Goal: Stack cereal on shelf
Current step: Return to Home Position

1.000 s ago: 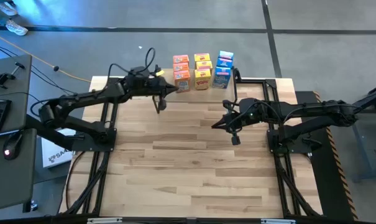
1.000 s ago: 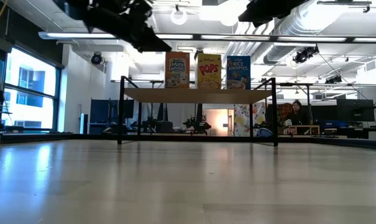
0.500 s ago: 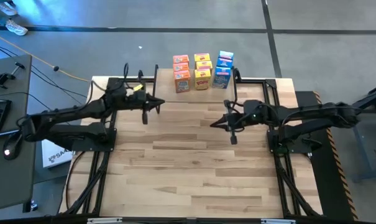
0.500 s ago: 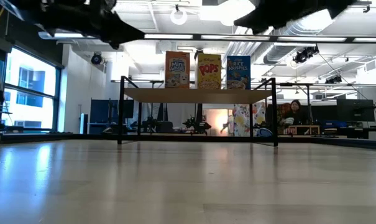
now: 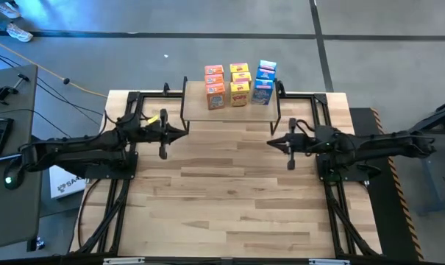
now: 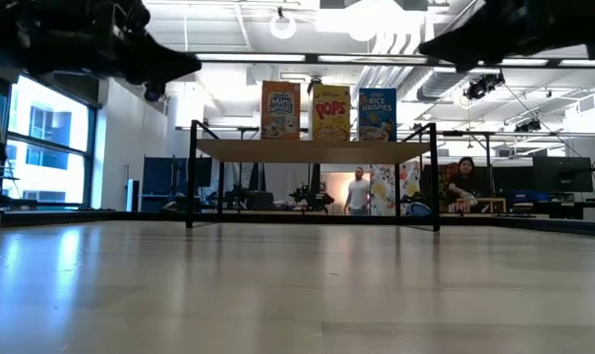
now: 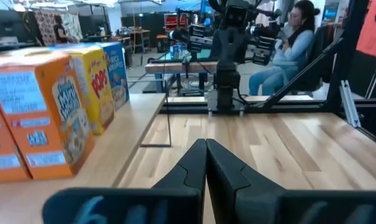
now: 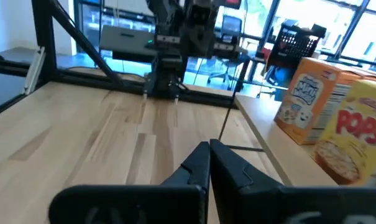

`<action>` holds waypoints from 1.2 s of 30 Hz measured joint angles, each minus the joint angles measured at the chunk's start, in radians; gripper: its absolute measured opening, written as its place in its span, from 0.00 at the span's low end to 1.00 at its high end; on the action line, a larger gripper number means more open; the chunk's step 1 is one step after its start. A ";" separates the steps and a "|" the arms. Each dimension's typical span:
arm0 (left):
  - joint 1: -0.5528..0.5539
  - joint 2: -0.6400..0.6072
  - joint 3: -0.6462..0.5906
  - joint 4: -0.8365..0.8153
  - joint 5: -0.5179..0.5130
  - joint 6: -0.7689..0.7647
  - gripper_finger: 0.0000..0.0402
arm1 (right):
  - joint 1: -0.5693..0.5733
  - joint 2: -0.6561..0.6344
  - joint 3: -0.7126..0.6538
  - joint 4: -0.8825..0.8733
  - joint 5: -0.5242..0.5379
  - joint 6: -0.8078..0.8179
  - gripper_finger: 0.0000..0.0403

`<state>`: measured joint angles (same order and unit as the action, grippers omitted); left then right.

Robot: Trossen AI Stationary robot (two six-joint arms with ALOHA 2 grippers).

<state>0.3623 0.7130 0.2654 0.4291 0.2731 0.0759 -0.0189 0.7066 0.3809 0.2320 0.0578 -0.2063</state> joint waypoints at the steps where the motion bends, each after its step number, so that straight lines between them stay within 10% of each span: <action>1: 0.000 -0.010 -0.011 -0.001 0.000 -0.006 0.00 | 0.000 -0.027 -0.018 -0.003 0.003 0.000 0.00; 21: 0.000 -0.253 -0.255 0.132 0.004 -0.056 0.00 | -0.038 -0.709 -0.312 -0.120 0.011 0.050 0.00; 36: 0.005 -0.596 -0.254 -0.208 -0.072 -0.049 0.00 | -0.088 -0.706 -0.307 -0.185 0.021 0.074 0.00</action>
<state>0.3676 0.1170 0.0116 0.2209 0.2014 0.0273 -0.1068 0.0006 0.0738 0.0474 0.0788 -0.1320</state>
